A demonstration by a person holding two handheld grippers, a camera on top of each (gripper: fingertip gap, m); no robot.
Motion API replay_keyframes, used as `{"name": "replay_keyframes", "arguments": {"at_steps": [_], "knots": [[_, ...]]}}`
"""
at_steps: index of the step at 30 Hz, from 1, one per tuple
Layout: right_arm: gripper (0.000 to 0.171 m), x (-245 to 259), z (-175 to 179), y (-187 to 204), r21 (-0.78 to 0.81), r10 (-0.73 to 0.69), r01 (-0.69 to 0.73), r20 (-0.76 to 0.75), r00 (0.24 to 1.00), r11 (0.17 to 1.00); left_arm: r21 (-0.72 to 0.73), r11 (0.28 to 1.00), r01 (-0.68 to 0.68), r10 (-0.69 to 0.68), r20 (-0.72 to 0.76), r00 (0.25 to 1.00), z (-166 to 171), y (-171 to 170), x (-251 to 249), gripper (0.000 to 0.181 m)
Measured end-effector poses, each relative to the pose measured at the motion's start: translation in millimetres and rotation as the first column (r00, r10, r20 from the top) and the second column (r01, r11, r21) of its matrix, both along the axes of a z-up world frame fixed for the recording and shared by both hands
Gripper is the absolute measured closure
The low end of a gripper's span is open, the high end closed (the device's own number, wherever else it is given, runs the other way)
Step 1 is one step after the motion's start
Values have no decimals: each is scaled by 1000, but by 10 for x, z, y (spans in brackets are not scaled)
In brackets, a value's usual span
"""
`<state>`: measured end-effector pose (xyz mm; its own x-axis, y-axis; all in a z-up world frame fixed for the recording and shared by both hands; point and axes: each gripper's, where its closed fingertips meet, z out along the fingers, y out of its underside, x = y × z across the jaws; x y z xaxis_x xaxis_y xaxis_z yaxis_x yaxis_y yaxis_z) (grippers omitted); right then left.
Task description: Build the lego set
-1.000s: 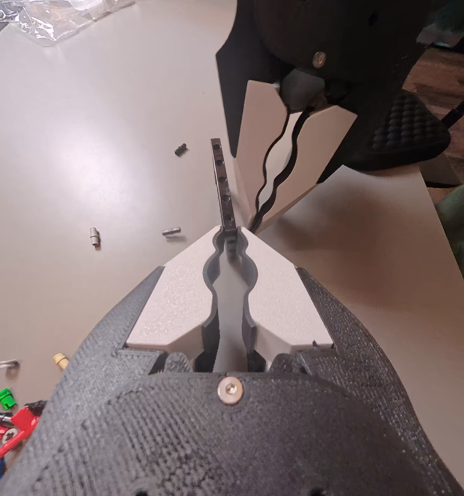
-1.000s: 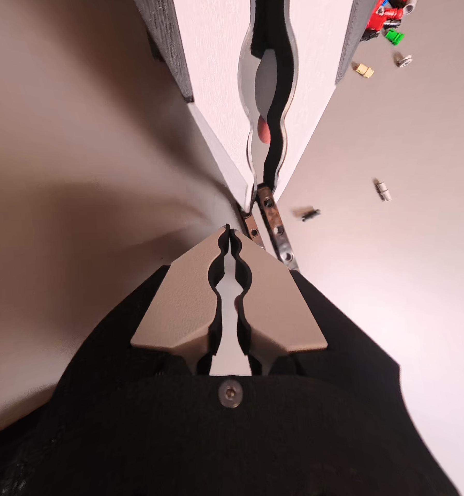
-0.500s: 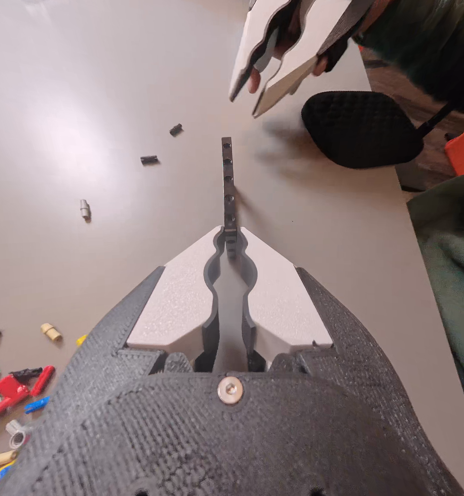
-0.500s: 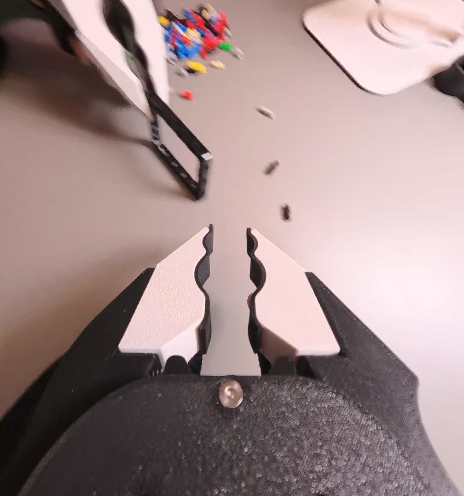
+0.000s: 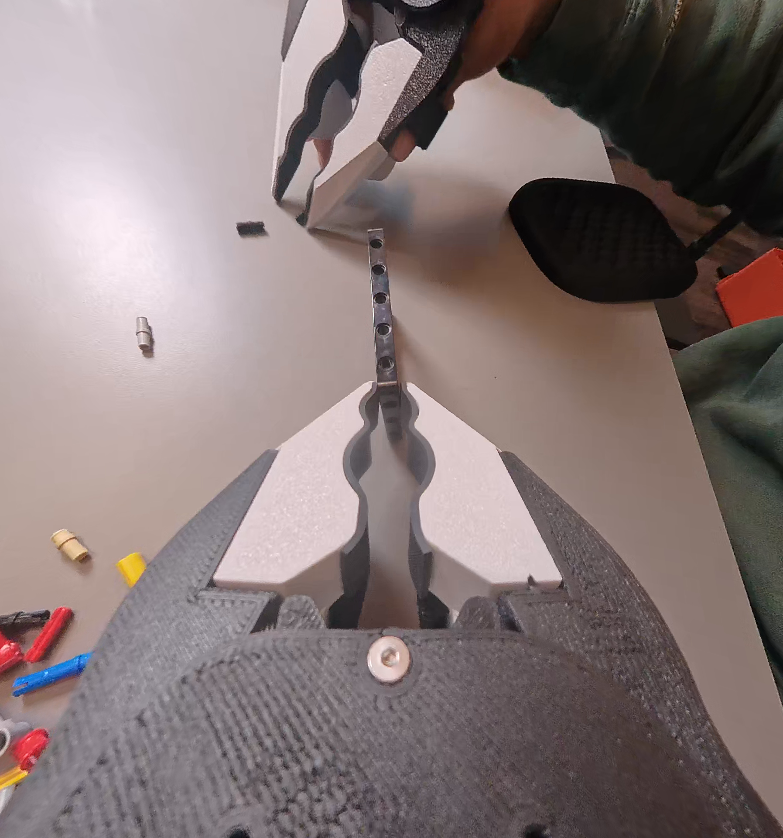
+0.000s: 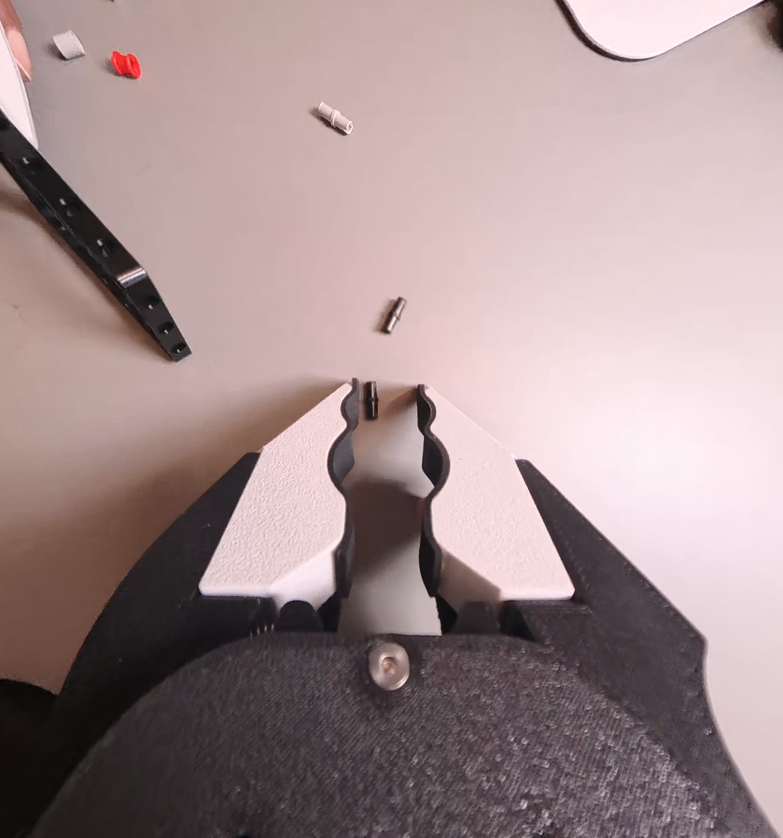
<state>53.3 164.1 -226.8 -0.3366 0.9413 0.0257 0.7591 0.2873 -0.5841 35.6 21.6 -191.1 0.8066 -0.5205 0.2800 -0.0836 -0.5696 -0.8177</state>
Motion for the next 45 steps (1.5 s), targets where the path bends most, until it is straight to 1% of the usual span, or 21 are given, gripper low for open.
{"name": "replay_keyframes", "arguments": {"at_steps": [2, 4, 11, 16, 20, 21, 22, 23, 24, 25, 28, 30, 31, 35, 40, 43, 45], "knots": [[157, -24, -1, -7, 12, 13, -13, 7, 1000, 1000, -7, 1000, 3, -3, -5, 1000, -26, -6, 6, 175], [171, -28, -3, 1, 35, 18, -18, 6, 1000, 999, -13, 1000, 5, -5, -16, 1000, -51, -15, 13, 175], [171, 102, 13, -86, 60, 74, -71, -53, 996, 996, 5, 1000, -15, 15, -43, 999, -49, -33, 2, 175], [171, 196, 137, -127, 70, 107, -99, -130, 986, 993, 43, 998, -38, 42, -98, 994, -39, 0, -39, 175], [171, 287, 198, -99, 101, 101, -86, -153, 983, 991, 71, 997, -37, 46, -137, 990, -32, 18, -30, 175], [167, 310, 187, -91, 103, 105, -90, -145, 984, 991, 75, 997, -35, 45, -140, 989, -28, 21, -25, 176], [158, 334, 166, -87, 94, 109, -97, -128, 986, 991, 78, 996, -34, 45, -142, 989, -27, 25, -20, 175], [152, 348, 140, -73, 86, 108, -99, -110, 988, 991, 80, 996, -32, 44, -143, 989, -25, 28, -15, 176], [149, 358, 112, -63, 78, 112, -105, -91, 989, 991, 81, 996, -31, 42, -144, 989, -26, 29, -10, 176], [149, 356, 87, -55, 74, 121, -115, -77, 990, 991, 82, 996, -29, 40, -146, 989, -27, 28, -5, 176], [150, 345, 24, -98, 56, 163, -161, -31, 986, 985, 90, 996, -27, 41, -155, 987, -24, 27, 1, 176], [164, 328, 11, -103, 63, 170, -168, -17, 985, 984, 95, 995, -26, 41, -157, 987, -17, 24, 5, 176], [168, 318, 8, -97, 69, 167, -166, -15, 986, 984, 100, 995, -26, 41, -159, 986, -11, 24, 7, 176], [169, 351, 17, -140, 90, 180, -177, -29, 983, 980, 120, 993, -21, 40, -154, 987, 28, 22, 34, 174], [170, 473, 227, -375, 132, 233, -216, -133, 963, 967, 123, 992, -8, 27, -161, 987, 26, 4, 69, 172], [170, 544, 433, -577, 156, 274, -244, -216, 937, 957, 138, 990, -4, 26, -165, 986, 72, -4, 67, 160], [170, 582, 587, -751, 189, 316, -270, -281, 906, 944, 178, 984, -18, 47, -161, 986, 190, -6, 44, 157]]}}
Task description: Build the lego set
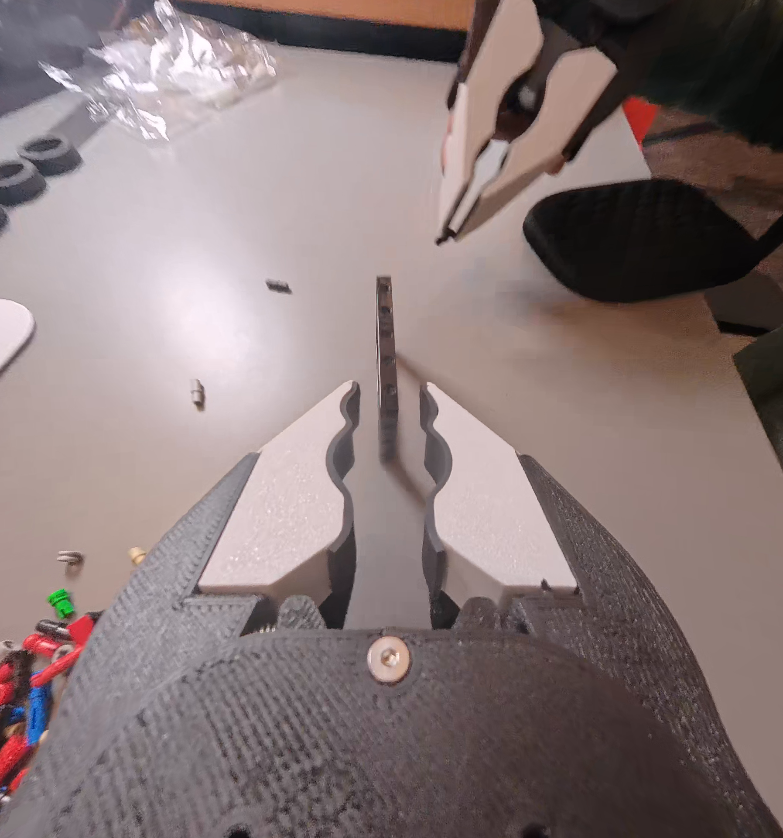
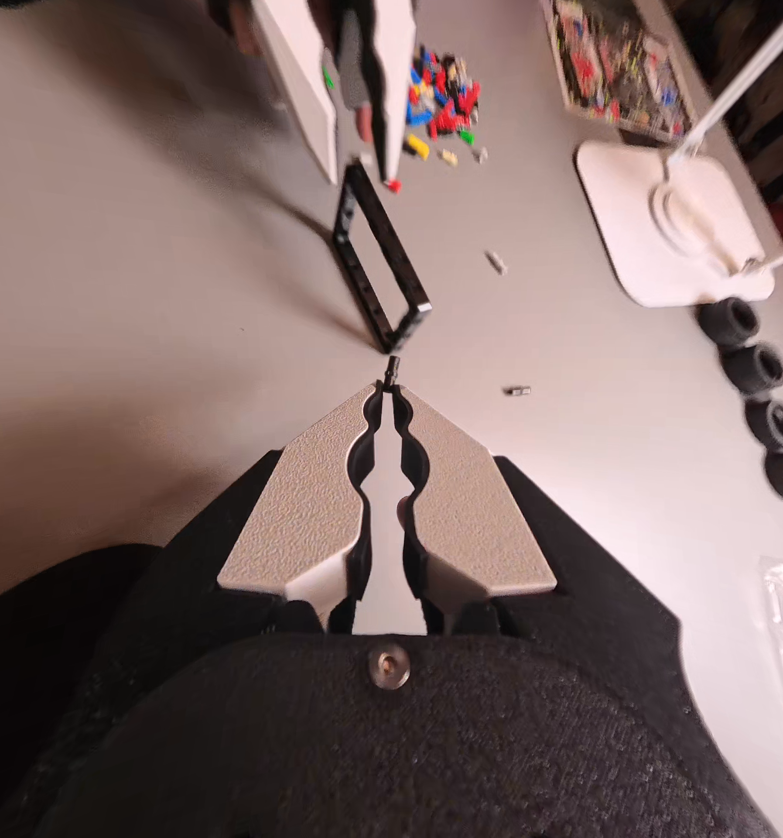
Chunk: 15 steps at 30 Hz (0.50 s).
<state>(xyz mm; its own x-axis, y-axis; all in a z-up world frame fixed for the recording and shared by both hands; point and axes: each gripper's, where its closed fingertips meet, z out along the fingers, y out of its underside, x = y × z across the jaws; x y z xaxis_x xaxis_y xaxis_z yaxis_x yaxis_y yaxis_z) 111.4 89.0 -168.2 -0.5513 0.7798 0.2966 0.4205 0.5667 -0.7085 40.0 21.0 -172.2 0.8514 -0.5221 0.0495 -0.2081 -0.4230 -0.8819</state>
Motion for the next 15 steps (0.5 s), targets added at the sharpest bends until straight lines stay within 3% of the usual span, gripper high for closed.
{"name": "replay_keyframes", "arguments": {"at_steps": [5, 9, 15], "knots": [[170, 47, 301, -475, 125, 144, -120, -207, 968, 985, 73, 996, 42, -50, 117, 992, 344, -97, 236, 159], [170, 13, 435, -724, 263, 230, -148, -318, 920, 953, 88, 990, 115, -131, 211, 969, 431, -164, 569, 160], [170, -17, 490, -880, 341, 293, -175, -333, 896, 924, 113, 983, 145, -173, 292, 941, 523, -178, 768, 171]]}}
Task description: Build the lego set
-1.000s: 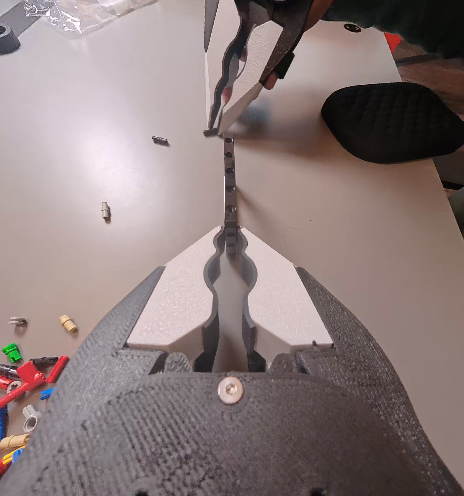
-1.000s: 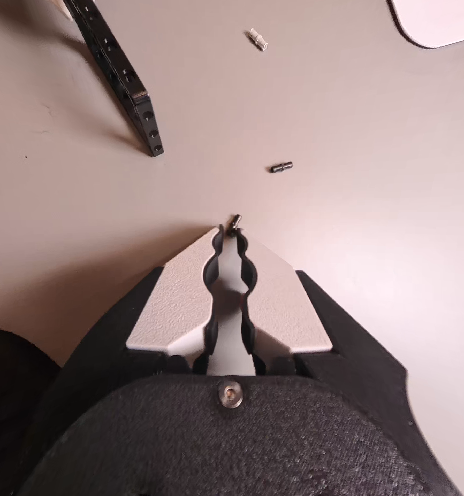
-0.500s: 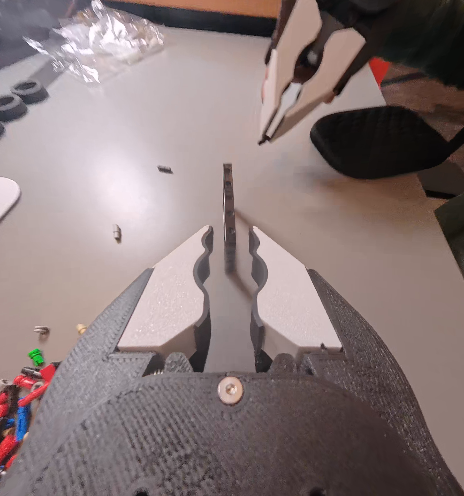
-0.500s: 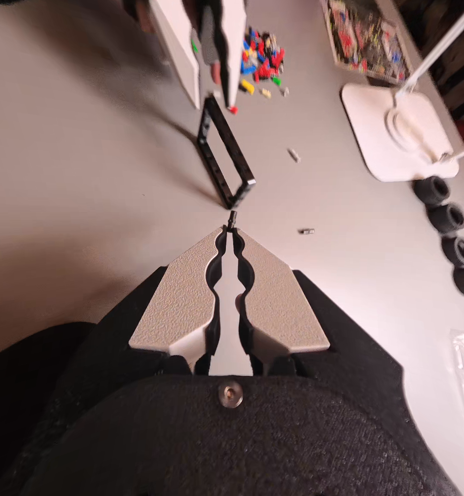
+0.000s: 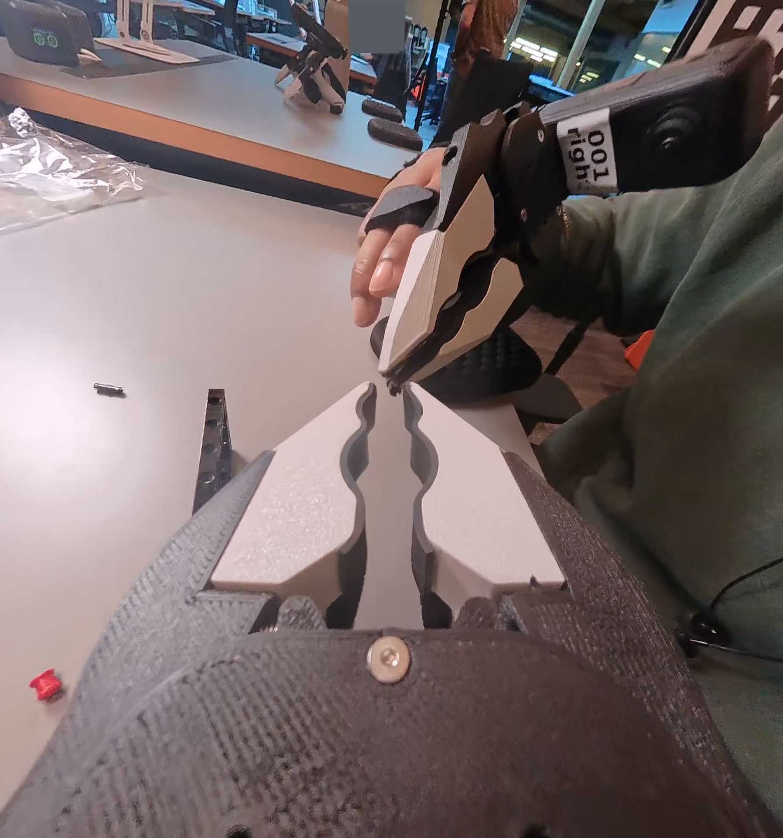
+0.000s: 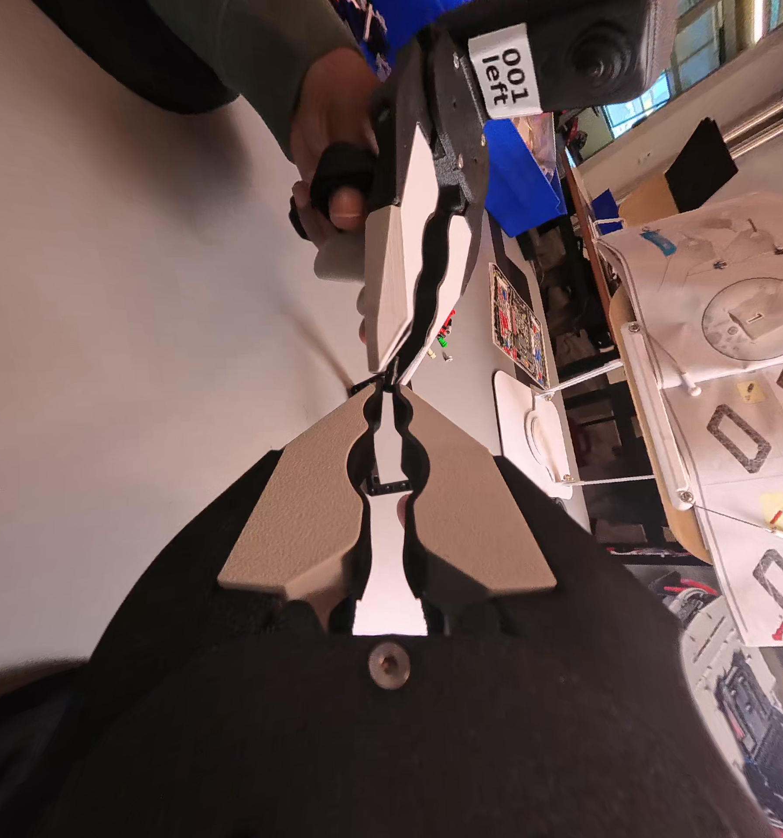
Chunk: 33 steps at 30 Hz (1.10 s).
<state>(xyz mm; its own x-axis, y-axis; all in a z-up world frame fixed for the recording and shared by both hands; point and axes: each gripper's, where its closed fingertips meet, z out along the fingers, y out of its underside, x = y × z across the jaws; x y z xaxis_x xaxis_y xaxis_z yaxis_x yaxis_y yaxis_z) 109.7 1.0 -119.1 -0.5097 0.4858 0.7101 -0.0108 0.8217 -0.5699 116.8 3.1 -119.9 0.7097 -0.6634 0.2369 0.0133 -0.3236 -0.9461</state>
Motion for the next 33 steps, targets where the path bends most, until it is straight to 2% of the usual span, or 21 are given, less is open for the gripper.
{"name": "replay_keyframes", "arguments": {"at_steps": [6, 9, 12, 17, 21, 33], "knots": [[170, -3, 15, -7, -24, 6, -6, 0, 1000, 1000, 9, 1000, 14, -14, 41, 999, 52, -17, -4, 179], [170, 8, 193, -30, -205, 2, -9, -32, 999, 979, 49, 998, 31, -37, 142, 989, 205, -40, -10, 179], [161, 40, 364, -55, -417, 4, -26, -54, 999, 909, 97, 995, 36, -57, 231, 971, 329, -61, -28, 179], [165, 22, 399, -65, -545, -17, -35, -90, 996, 838, 120, 991, 53, -92, 351, 932, 458, -79, -27, 179], [171, -8, 427, -45, -570, -39, -28, -104, 994, 821, 113, 992, 47, -89, 399, 912, 480, -72, -34, 179], [170, 49, 491, -100, -604, 7, -70, -105, 994, 794, 145, 986, 76, -131, 424, 896, 540, -123, 25, 179]]}}
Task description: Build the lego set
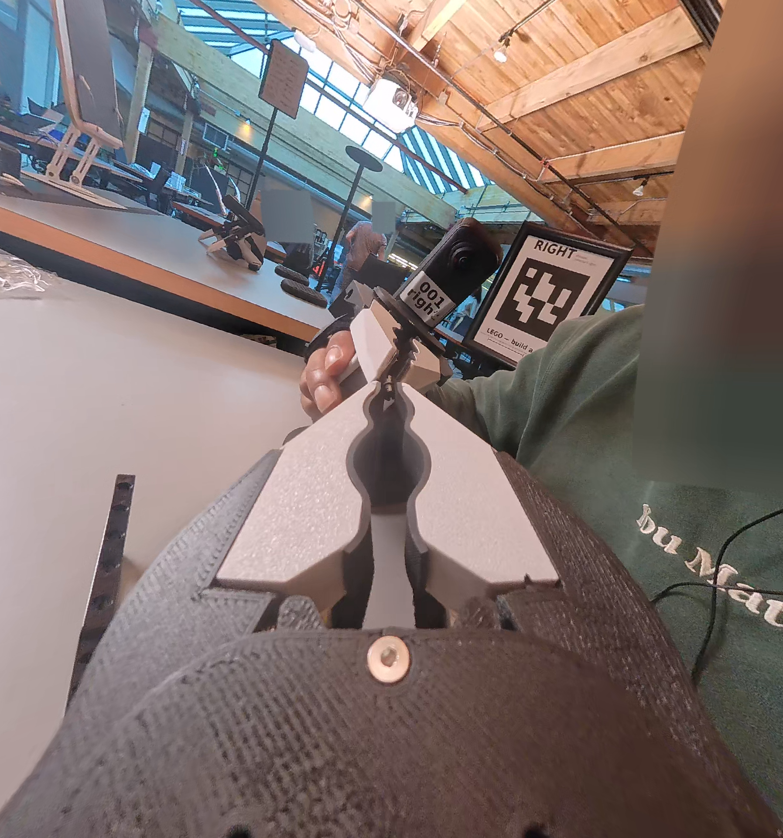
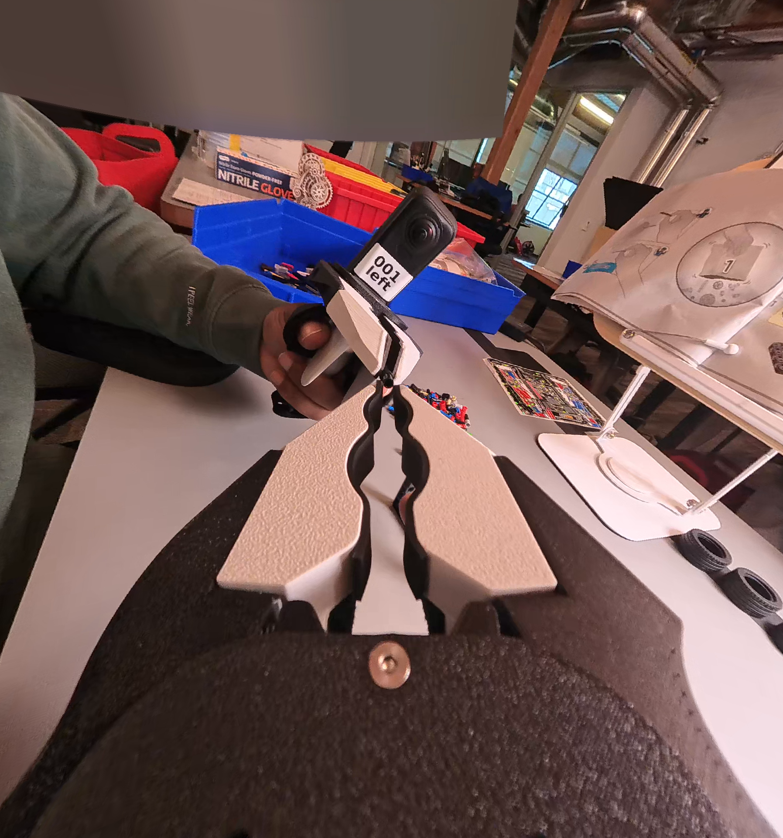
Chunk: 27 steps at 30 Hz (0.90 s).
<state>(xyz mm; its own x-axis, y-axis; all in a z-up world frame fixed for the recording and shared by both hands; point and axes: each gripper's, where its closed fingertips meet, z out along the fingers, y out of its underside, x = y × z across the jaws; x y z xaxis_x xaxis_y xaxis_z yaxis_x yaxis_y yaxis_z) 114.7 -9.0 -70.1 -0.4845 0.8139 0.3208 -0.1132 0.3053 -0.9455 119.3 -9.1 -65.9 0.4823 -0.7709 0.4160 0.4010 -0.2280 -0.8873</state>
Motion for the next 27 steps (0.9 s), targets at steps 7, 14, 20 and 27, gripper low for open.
{"name": "replay_keyframes", "arguments": {"at_steps": [7, 14, 20, 27], "knots": [[167, 49, 39, -58, 14, 42, -42, -6, 999, 999, 29, 999, 19, -18, -14, 1000, 11, -41, 62, 179], [170, 71, 15, -68, 104, 33, -35, 14, 999, 994, 33, 999, 24, -23, -39, 999, 5, -53, 92, 179], [170, 105, -45, -18, 254, 14, -43, 117, 993, 966, 26, 999, -41, 46, -211, 976, -127, -10, 95, 180], [170, 74, -191, 54, 375, -38, -48, 218, 975, 926, 161, 972, -169, 228, -488, 842, -269, 71, 31, 175]]}}
